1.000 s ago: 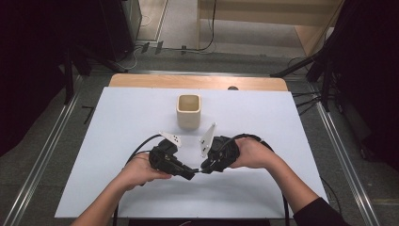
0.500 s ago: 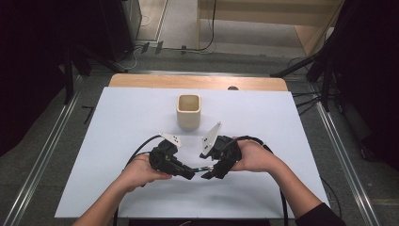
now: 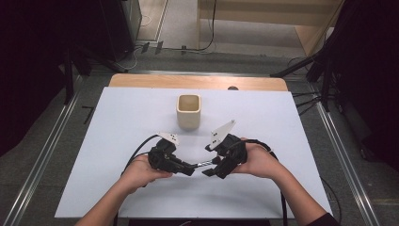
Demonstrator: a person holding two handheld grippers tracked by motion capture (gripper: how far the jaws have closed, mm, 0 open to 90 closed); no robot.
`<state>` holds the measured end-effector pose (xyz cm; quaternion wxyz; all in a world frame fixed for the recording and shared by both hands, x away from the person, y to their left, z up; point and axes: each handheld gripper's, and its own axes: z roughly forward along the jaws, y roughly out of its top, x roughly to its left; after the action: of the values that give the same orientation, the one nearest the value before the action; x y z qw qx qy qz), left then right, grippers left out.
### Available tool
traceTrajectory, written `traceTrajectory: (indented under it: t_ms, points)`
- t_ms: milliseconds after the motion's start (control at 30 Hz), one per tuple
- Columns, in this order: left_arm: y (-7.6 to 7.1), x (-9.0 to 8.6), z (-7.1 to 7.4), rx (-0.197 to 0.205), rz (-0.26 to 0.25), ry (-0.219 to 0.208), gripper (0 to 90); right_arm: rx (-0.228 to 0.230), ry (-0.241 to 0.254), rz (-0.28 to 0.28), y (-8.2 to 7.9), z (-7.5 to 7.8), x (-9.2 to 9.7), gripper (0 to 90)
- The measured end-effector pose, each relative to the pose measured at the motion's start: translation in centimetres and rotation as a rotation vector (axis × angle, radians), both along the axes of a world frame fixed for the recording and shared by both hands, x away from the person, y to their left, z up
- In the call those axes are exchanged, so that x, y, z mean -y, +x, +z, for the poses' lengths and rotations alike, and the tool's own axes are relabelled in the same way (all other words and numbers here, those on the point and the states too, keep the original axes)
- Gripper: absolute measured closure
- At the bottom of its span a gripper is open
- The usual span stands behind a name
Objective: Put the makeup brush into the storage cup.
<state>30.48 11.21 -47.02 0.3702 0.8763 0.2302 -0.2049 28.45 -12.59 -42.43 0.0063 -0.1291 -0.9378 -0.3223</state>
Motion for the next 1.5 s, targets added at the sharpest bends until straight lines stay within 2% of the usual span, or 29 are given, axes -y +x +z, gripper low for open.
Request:
traceTrajectory:
  t_ms: [100,267,600,767,933,1100,1200,1267,1367,1500]
  points:
    - [-0.1,0.0,-0.1,0.004,0.009,-0.003,79.1,-0.001,0.009,-0.031,-0.1,-0.1,0.2,18.4]
    - [-0.1,-0.4,-0.4,-0.007,0.058,-0.011,79.1,-0.021,0.042,-0.106,-0.3,-0.1,0.7,19.8]
    - [-0.7,-1.3,-0.8,0.007,0.148,-0.03,79.1,-0.031,0.101,-0.18,-0.9,-0.3,2.0,20.7]
    - [-0.9,-1.8,-1.2,-0.003,0.2,-0.034,79.0,-0.041,0.098,-0.231,-1.2,-0.6,2.4,20.7]
    - [-1.1,-2.0,-1.3,0.008,0.218,-0.025,79.0,-0.054,0.108,-0.275,-1.9,-0.7,2.6,20.7]
    - [-1.4,-2.1,-1.5,0.012,0.253,-0.056,79.0,-0.055,0.132,-0.315,-2.5,-0.6,2.8,20.7]
    - [-1.7,-2.1,-1.5,0.015,0.279,-0.078,79.0,-0.075,0.146,-0.347,-2.7,-0.7,3.0,20.8]
    - [-1.9,-2.0,-1.5,0.008,0.289,-0.094,79.1,-0.072,0.151,-0.36,-2.8,-0.7,3.2,20.8]
    - [-2.2,-2.0,-1.6,0.019,0.3,-0.105,79.0,-0.079,0.162,-0.374,-3.0,-0.8,3.3,20.3]
    - [-2.5,-2.0,-1.8,0.02,0.335,-0.125,79.0,-0.083,0.175,-0.394,-3.3,-0.9,3.5,19.6]
